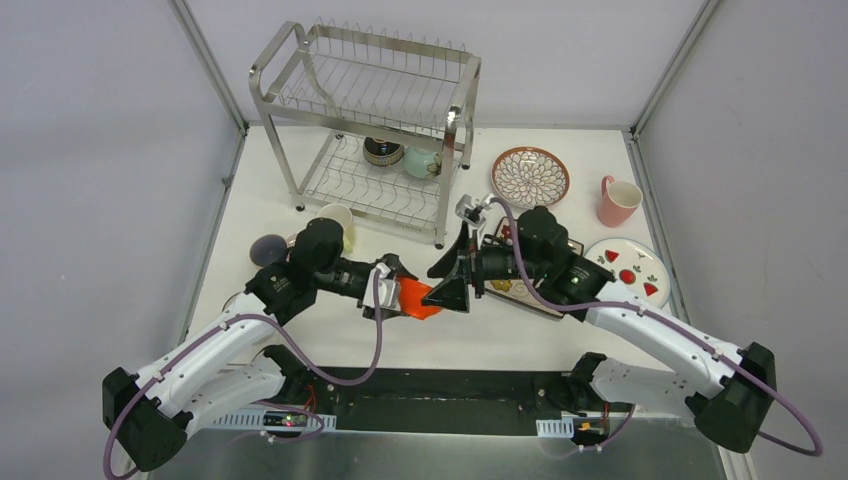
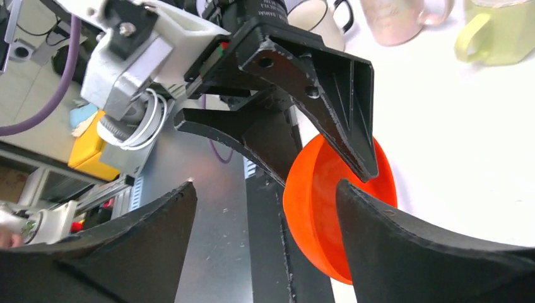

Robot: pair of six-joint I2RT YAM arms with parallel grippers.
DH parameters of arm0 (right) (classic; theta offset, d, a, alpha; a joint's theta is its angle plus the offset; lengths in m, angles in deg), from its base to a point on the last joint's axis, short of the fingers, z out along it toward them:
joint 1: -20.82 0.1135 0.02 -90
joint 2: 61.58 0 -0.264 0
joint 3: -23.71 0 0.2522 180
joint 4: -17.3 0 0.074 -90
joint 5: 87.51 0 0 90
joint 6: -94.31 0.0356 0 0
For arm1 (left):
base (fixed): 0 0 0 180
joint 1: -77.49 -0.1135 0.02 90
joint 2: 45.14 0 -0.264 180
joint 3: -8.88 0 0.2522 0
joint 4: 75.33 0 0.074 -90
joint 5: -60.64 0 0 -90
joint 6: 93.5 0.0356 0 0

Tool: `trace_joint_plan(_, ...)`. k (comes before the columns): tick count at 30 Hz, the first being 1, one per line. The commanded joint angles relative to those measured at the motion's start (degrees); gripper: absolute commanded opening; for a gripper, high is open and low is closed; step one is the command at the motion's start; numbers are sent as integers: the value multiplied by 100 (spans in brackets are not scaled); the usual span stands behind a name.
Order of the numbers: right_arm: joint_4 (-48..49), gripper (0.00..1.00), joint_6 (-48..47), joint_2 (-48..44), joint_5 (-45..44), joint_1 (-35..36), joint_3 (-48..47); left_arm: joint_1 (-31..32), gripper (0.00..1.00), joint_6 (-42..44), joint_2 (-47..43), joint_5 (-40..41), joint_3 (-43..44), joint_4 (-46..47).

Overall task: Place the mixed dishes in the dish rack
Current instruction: Turn the bowl upside down on the dish rack.

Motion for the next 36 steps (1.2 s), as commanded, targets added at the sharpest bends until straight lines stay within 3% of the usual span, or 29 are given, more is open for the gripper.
trace_joint_plan(1, 229, 88, 59, -588, -557, -34, 85, 17, 38, -892, -106, 334, 163, 819)
trace_joint_plan(4, 24, 99, 50, -959, -958, -43, 162, 1, 38, -1547, -111, 766, 165, 1260)
trace_joint_plan(13, -343, 100, 31, -1956, -1758, -51, 479, -442, 32, -3332, -142, 1980, 345, 1992)
trace_joint_plan(22, -851, 100, 102, -2489, -2066, -47, 515, -1446, 32, -5548, 28, 1913, 251, 2931)
trace_joint_plan(36, -1520, 100, -89, -2811, -2281, -52, 284, -3299, 29, -8068, 724, 1701, 677, 2676)
